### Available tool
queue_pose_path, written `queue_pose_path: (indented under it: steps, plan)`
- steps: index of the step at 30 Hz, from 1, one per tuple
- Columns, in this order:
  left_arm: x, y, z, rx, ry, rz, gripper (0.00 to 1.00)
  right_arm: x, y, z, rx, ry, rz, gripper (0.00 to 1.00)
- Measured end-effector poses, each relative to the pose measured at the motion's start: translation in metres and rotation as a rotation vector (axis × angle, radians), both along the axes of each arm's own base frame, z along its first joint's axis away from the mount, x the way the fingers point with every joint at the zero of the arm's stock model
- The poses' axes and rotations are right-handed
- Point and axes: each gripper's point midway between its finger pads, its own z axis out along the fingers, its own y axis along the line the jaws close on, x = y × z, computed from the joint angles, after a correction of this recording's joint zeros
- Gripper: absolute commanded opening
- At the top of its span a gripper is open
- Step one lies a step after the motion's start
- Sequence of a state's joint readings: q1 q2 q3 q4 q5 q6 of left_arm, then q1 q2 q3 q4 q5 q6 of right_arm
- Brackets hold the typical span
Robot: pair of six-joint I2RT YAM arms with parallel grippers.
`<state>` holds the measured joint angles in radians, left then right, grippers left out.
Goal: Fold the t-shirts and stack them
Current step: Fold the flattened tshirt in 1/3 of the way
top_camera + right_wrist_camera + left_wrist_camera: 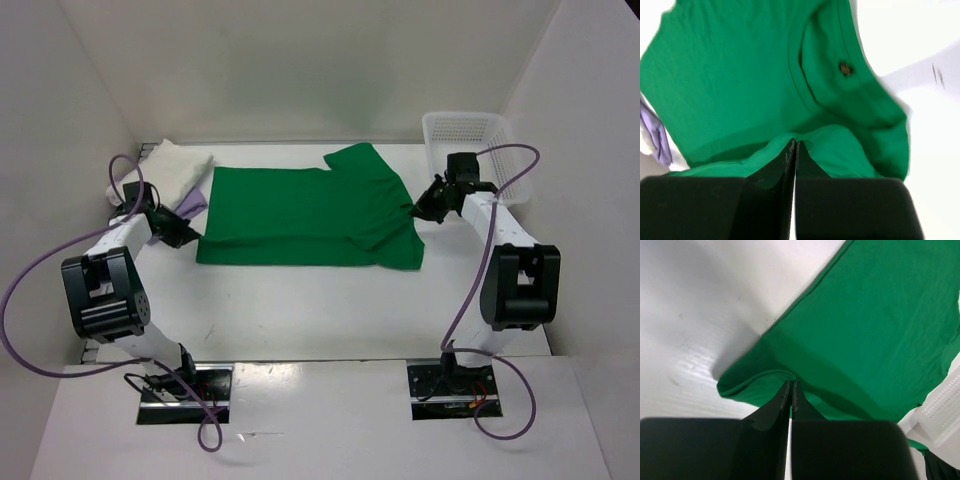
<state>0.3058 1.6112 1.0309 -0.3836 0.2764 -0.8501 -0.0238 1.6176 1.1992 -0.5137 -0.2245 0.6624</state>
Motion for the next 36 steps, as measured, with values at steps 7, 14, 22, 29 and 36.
queue_pose_path:
  steps: [7,14,22,29,36]
  plan:
    - [0.022,-0.001,-0.019,0.000,0.036,0.001,0.00,0.033,-0.003,-0.012,-0.015,-0.004,-0.005,0.00]
    - [0.034,0.005,-0.035,0.023,0.061,0.008,0.33,0.069,-0.003,-0.020,-0.023,-0.015,-0.002,0.05]
    - [0.034,0.008,0.005,0.063,-0.044,0.016,0.54,0.081,-0.002,-0.002,-0.030,-0.067,-0.009,0.41]
    - [-0.007,-0.005,0.035,0.079,-0.161,0.009,0.50,0.014,0.001,0.029,-0.021,-0.149,-0.009,0.00]
    - [-0.048,-0.017,-0.046,-0.037,0.086,-0.004,0.46,-0.048,-0.008,-0.034,-0.065,0.013,-0.048,0.40]
